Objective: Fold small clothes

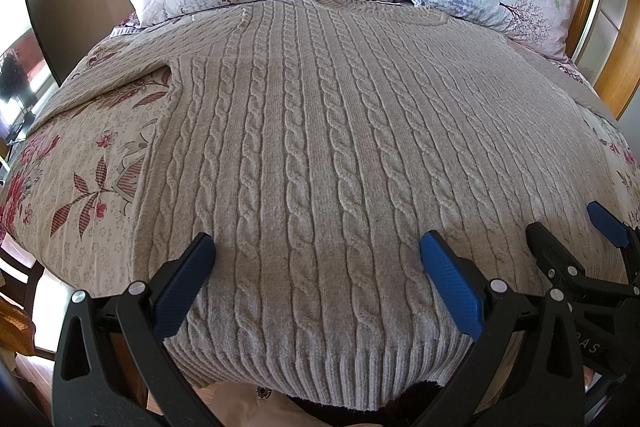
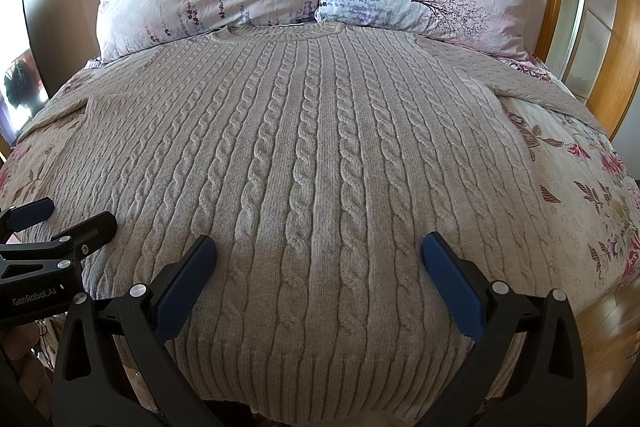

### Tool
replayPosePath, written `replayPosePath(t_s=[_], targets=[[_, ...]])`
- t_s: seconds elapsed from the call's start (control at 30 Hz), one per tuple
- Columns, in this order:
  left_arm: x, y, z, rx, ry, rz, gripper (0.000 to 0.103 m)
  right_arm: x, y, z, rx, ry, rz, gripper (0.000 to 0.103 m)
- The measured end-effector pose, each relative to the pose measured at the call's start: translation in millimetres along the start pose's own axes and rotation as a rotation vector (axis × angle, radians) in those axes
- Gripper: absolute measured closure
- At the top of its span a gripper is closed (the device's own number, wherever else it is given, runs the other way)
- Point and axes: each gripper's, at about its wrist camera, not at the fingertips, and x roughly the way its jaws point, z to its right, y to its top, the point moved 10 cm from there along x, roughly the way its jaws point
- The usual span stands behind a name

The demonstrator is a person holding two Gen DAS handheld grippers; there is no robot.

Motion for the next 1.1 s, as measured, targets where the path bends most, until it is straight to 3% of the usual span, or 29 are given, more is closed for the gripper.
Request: replayPosePath(t_s=[0.7, 1.1], targets=[[0.1, -0.4, -0.1, -0.001, 0.0, -0.004, 0.002, -0.2, -0.7, 0.7, -0.009, 0.006, -0.016, 0.001], [1.9, 2.4, -0.7, 0.023, -0.01, -0.023, 0.002, 4.4, -2.0, -4.3, -0.074, 0.042, -0.092, 0.001]])
